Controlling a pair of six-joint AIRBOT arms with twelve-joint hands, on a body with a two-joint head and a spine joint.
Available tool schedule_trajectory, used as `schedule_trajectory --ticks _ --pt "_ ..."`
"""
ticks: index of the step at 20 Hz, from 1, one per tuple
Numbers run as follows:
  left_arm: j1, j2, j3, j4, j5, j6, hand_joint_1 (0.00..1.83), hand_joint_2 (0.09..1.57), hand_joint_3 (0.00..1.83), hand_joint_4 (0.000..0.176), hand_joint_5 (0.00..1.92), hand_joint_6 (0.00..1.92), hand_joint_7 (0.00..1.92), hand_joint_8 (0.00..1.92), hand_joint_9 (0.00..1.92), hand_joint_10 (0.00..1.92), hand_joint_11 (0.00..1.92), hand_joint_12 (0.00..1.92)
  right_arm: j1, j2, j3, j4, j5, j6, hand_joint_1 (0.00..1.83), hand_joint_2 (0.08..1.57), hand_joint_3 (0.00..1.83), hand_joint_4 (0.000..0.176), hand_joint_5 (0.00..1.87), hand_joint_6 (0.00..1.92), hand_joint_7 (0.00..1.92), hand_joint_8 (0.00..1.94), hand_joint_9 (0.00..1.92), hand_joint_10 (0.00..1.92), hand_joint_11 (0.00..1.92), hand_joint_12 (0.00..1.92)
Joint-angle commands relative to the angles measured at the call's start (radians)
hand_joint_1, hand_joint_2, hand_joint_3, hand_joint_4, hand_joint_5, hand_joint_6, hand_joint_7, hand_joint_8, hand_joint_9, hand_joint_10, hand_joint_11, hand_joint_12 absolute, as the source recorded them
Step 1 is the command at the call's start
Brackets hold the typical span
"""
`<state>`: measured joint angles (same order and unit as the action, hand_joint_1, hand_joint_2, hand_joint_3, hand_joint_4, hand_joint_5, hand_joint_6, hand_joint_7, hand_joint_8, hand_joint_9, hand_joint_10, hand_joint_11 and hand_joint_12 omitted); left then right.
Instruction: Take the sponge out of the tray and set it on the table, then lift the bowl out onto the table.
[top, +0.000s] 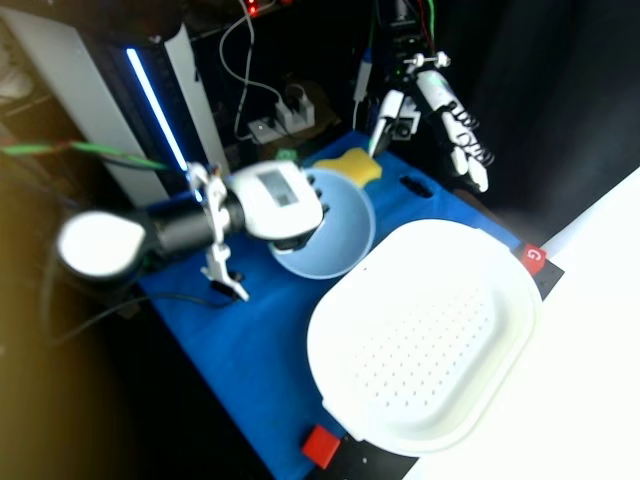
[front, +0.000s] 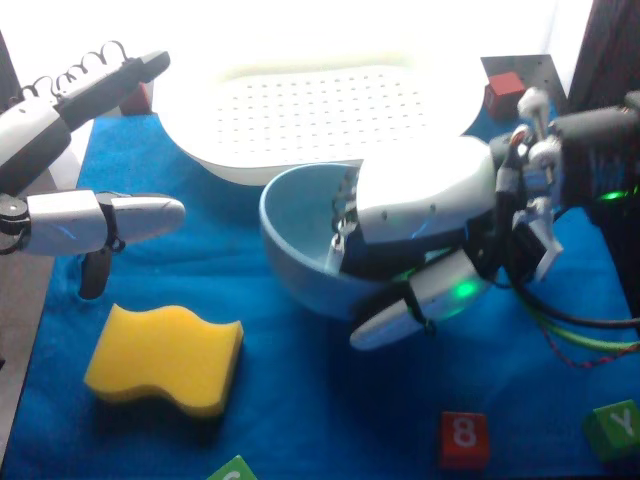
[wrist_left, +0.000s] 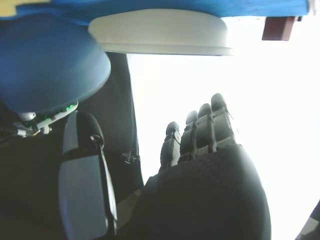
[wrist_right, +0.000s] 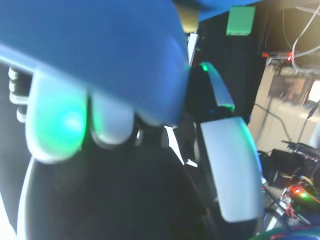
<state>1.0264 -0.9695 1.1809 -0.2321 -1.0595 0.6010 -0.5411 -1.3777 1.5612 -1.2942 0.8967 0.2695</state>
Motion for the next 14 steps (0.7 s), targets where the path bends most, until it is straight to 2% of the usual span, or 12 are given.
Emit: schedule_trajectory --ticks 1,3,5,6,7,8,9,10,11,12,13,14 --pt "-0.008 0.002 -0.002 -0.009 -0.129 -0.008 0.73 0.95 0.00 0.127 0.09 0.00 0.08 0.01 0.08 0.01 0.06 0.19 0.007 -0.003 0.006 0.073 0.043 0.004 0.52 1.57 0.02 0.154 1.12 1.92 1.52 1.94 1.61 1.92 1.74 1.92" --pt "-0.008 0.002 -0.003 -0.010 -0.131 -0.008 0.74 0.96 0.00 0.129 0.09 0.00 0.07 0.00 0.07 0.01 0.04 0.19 -0.002 -0.002 0.007 0.073 0.043 0.004 0.43 1.57 0.03 0.173 1.17 1.92 1.52 1.94 1.62 1.92 1.72 1.92" --pt "-0.008 0.000 -0.003 -0.011 -0.130 -0.008 0.74 0.96 0.00 0.131 0.09 0.00 0.06 0.00 0.07 0.00 0.05 0.19 -0.004 0.012 -0.001 0.066 0.043 0.011 0.34 1.57 0.01 0.176 1.21 1.92 1.52 1.94 1.62 1.92 1.69 1.92" --pt "-0.008 -0.002 -0.002 -0.011 -0.130 -0.008 0.72 0.96 0.00 0.121 0.08 0.00 0.07 0.00 0.08 0.01 0.06 0.20 -0.004 0.025 -0.013 0.066 0.049 0.012 0.13 1.57 0.02 0.156 1.08 1.92 1.40 1.94 1.52 1.92 1.63 1.92" --pt "-0.008 -0.002 -0.003 -0.011 -0.130 -0.008 0.72 0.96 0.00 0.123 0.08 0.00 0.07 0.00 0.08 0.01 0.07 0.20 -0.004 0.039 -0.025 0.066 0.062 0.013 0.02 1.55 0.00 0.000 0.84 1.82 1.24 1.94 1.39 1.92 1.53 1.92" --pt "-0.008 -0.003 -0.003 -0.012 -0.130 -0.008 0.72 0.96 0.00 0.118 0.08 0.00 0.07 0.00 0.09 0.01 0.07 0.20 -0.004 0.056 -0.043 0.066 0.086 0.019 0.00 1.47 0.00 0.000 0.59 1.34 0.97 1.74 1.11 1.88 1.25 1.92" --pt "-0.008 -0.003 -0.003 -0.013 -0.130 -0.008 0.72 0.96 0.00 0.123 0.08 0.00 0.07 0.00 0.08 0.00 0.06 0.20 -0.004 0.070 -0.057 0.067 0.106 0.025 0.00 1.42 0.00 0.000 0.49 0.98 0.79 1.27 0.88 1.38 0.83 1.64" --pt "-0.007 -0.003 -0.003 -0.013 -0.130 -0.008 0.73 0.95 0.00 0.127 0.09 0.00 0.06 0.00 0.07 0.00 0.05 0.19 -0.004 0.079 -0.068 0.067 0.119 0.030 0.00 1.33 0.00 0.000 0.50 0.57 0.69 0.59 0.72 0.73 0.54 1.24" --pt "-0.007 -0.004 -0.003 -0.014 -0.130 -0.008 0.74 0.96 0.00 0.133 0.09 0.00 0.06 0.00 0.07 0.00 0.04 0.19 -0.004 0.089 -0.079 0.070 0.136 0.035 0.00 1.26 0.00 0.000 0.52 0.22 0.52 0.18 0.53 0.33 0.25 1.07" --pt "-0.006 -0.004 -0.003 -0.015 -0.130 -0.008 0.74 0.96 0.00 0.136 0.09 0.00 0.06 0.00 0.07 0.00 0.04 0.19 -0.004 0.097 -0.086 0.080 0.155 0.040 0.00 1.24 0.00 0.000 0.50 0.07 0.43 0.05 0.40 0.13 0.05 1.01" --pt "-0.006 -0.004 -0.003 -0.015 -0.130 -0.008 0.74 0.96 0.00 0.137 0.09 0.00 0.07 0.00 0.08 0.00 0.04 0.19 -0.004 0.100 -0.086 0.089 0.167 0.045 0.00 1.21 0.00 0.000 0.40 0.02 0.28 0.03 0.24 0.03 0.01 0.63" --pt "-0.006 -0.004 -0.003 -0.016 -0.131 -0.008 0.74 0.96 0.00 0.140 0.08 0.00 0.06 0.00 0.07 0.00 0.03 0.19 -0.004 0.105 -0.086 0.105 0.180 0.048 0.00 1.18 0.00 0.005 0.35 0.01 0.20 0.01 0.14 0.01 0.00 0.45"
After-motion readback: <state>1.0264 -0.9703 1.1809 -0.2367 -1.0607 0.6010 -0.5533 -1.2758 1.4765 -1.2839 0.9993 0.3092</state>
